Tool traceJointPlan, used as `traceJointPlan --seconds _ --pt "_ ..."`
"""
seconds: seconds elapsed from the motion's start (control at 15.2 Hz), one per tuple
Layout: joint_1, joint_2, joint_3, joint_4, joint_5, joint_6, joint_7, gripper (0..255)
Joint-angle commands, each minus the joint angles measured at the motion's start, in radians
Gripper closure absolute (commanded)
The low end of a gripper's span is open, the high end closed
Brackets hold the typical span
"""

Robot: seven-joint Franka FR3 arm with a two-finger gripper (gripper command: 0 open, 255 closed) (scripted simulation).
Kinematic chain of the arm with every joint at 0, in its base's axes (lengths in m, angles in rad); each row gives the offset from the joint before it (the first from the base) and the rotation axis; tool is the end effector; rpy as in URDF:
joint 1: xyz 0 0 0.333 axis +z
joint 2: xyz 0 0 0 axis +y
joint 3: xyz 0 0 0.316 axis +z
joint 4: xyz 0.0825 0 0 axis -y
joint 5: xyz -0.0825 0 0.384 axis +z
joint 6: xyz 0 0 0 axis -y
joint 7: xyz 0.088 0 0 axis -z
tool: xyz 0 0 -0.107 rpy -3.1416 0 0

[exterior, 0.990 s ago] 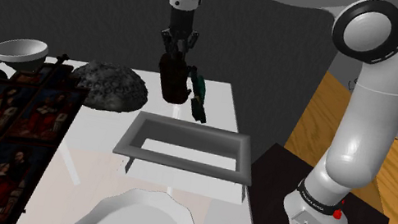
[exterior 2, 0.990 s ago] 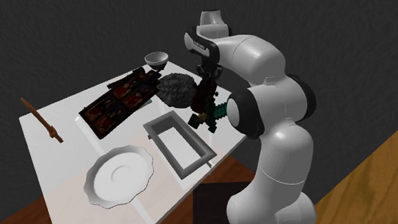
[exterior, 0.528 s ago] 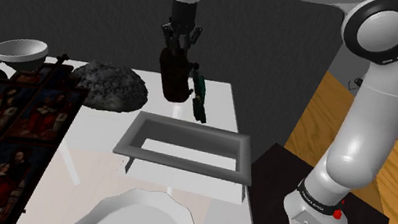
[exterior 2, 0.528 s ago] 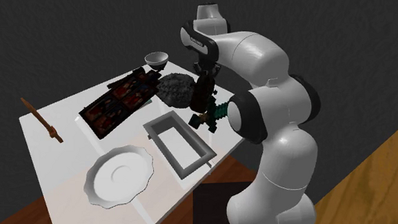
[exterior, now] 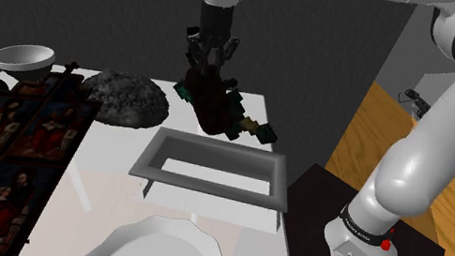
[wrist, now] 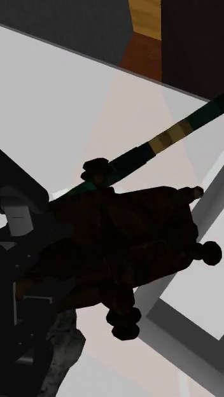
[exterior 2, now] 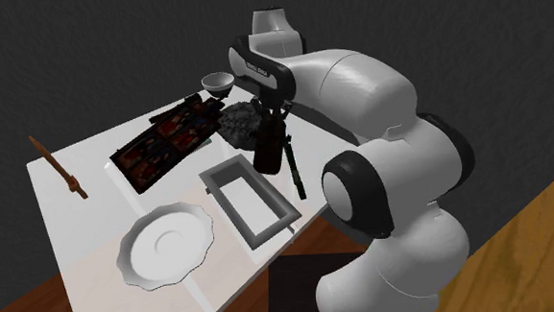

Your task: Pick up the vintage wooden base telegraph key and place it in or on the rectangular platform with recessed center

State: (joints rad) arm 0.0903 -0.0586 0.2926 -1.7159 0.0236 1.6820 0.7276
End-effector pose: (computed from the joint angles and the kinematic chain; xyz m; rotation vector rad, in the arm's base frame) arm 0.5030 0.2095 0.5961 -3.0772 0.5399 -0.0241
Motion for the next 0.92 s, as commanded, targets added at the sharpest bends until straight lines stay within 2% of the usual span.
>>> traceJointPlan --seconds 0.0,0.73,0.86 --pt "0.016 -0.053 0.016 -0.054 0.016 0.005 0.030 255" --pt "0.111 -0.267 0.123 -0.213 0.108 -0.030 0.211 255" --pt "0.113 -0.272 0.124 -0.244 0.110 -0.003 0.209 255"
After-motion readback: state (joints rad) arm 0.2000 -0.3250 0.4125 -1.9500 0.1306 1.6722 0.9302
